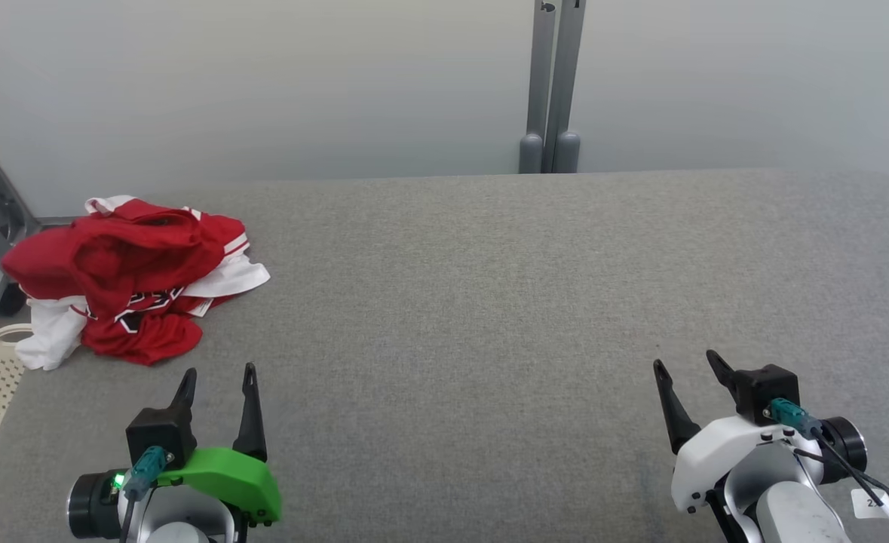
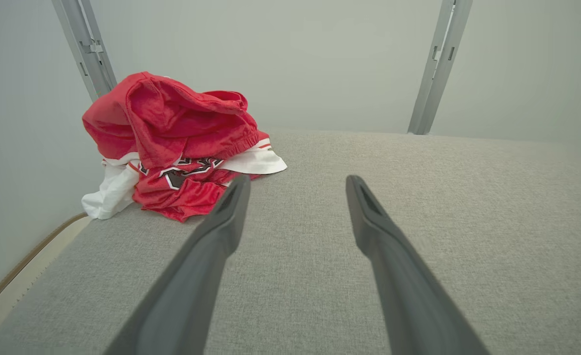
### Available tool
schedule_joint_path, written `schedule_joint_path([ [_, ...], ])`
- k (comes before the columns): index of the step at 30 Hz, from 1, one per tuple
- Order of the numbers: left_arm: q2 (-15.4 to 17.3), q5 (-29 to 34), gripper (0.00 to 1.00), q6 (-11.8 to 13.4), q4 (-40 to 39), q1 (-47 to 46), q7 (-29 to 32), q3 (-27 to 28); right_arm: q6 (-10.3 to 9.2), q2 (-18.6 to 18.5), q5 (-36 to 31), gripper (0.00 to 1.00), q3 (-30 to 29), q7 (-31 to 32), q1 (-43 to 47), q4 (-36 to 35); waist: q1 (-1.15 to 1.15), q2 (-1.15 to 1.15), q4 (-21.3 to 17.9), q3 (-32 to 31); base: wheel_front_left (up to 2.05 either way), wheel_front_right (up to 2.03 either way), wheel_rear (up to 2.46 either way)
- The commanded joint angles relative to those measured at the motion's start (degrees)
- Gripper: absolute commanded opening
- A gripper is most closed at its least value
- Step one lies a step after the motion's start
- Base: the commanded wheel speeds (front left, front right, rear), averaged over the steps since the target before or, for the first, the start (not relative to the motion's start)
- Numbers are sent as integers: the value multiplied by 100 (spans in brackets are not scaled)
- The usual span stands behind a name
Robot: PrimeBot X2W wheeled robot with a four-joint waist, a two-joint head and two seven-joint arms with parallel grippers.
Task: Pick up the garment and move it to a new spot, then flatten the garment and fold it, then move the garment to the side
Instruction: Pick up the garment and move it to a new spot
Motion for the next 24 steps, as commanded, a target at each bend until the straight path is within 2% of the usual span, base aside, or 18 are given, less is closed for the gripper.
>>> schedule_joint_path([
  [1,-12,-6,100,15,-16,-52,-3,-2,0,-19,60,100,-17,-25,30,-17,0,0,139,7,0,0,0],
  [10,-28,-202,100,24,-89,-35,-4,83,0,-19,205,100,-56,-109,132,34,0,0,905,6,0,0,0],
  [16,-60,-318,100,131,-109,74,-48,208,0,-18,394,100,11,-194,162,107,0,0,1380,-6,0,0,0],
  [24,92,-272,100,176,-149,172,86,150,-1,-19,516,100,67,-308,217,194,0,0,1868,-28,0,0,0],
])
